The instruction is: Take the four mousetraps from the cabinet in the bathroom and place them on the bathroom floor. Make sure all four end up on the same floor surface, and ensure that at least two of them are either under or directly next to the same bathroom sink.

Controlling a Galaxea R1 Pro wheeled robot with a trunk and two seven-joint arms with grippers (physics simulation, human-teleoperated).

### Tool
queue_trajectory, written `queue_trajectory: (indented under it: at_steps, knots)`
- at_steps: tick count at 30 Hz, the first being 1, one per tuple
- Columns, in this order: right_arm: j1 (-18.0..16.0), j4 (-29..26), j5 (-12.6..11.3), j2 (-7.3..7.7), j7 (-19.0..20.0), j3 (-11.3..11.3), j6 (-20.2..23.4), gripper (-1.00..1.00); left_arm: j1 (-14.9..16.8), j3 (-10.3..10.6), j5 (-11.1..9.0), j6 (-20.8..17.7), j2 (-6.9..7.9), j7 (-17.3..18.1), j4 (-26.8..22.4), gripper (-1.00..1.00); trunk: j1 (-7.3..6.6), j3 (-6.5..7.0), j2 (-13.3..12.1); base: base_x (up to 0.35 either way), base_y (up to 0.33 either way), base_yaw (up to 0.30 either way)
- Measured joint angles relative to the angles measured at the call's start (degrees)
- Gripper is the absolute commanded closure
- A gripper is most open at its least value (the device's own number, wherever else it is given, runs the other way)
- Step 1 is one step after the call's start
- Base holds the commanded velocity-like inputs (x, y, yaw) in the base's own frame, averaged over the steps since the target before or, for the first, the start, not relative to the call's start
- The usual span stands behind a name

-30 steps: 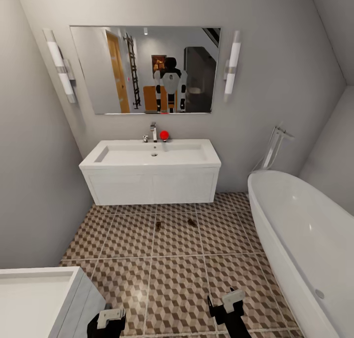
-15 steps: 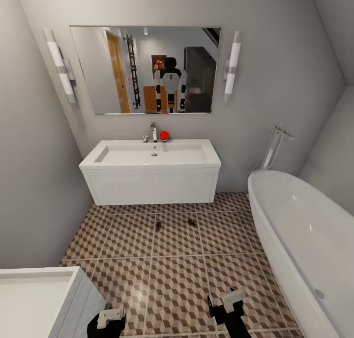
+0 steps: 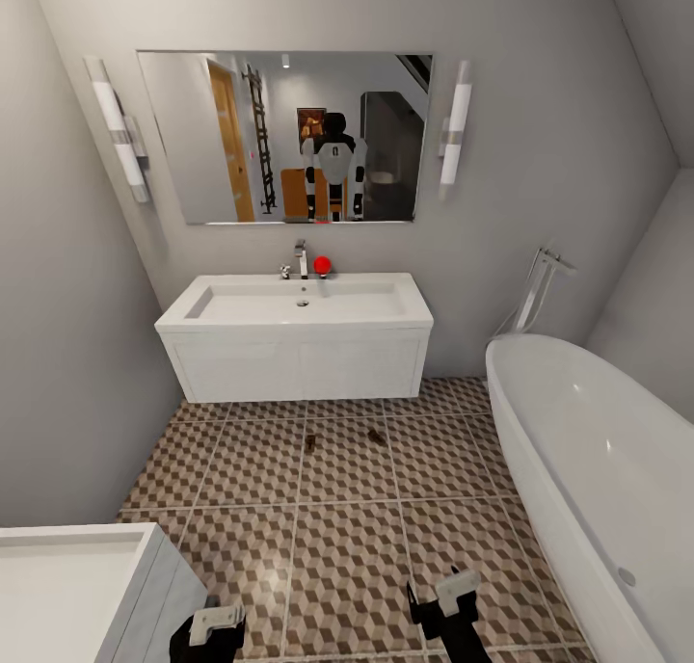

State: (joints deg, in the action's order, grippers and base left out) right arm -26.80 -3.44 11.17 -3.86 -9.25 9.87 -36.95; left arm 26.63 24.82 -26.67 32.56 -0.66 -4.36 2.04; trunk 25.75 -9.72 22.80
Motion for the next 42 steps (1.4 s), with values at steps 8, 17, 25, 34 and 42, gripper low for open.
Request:
queue_trajectory:
  at_steps: [8,17,25,34,42]
  knots:
    - [0.66,0.23,-0.13,0.19,-0.13,-0.1,0.25,-1.0,-0.06,0.0,0.03,-0.04,0.01,-0.07,0.02,-1.0,0.0,0.0,0.0,0.0,0.0,0.0]
    - [5.3,0.45,-0.26,3.01,-0.17,-0.21,0.43,-1.0,-1.98,-0.03,0.07,0.11,0.55,-0.1,0.07,-1.0,0.0,0.0,0.0,0.0,0.0,0.0]
    - [8.57,0.83,-0.37,3.85,-0.26,-0.17,0.43,-1.0,-2.27,0.0,-0.05,0.07,0.78,0.05,-0.01,-1.0,0.0,0.0,0.0,0.0,0.0,0.0]
    - [8.74,0.83,-0.2,3.77,-0.15,-0.1,0.42,-1.0,-2.28,0.01,-0.03,0.11,0.72,-0.1,-0.01,-1.0,0.0,0.0,0.0,0.0,0.0,0.0]
    - [8.68,0.49,-0.05,3.7,-0.13,-0.19,0.11,-1.0,-2.26,0.01,-0.17,0.2,0.41,0.2,-0.02,-1.0,0.0,0.0,0.0,0.0,0.0,0.0]
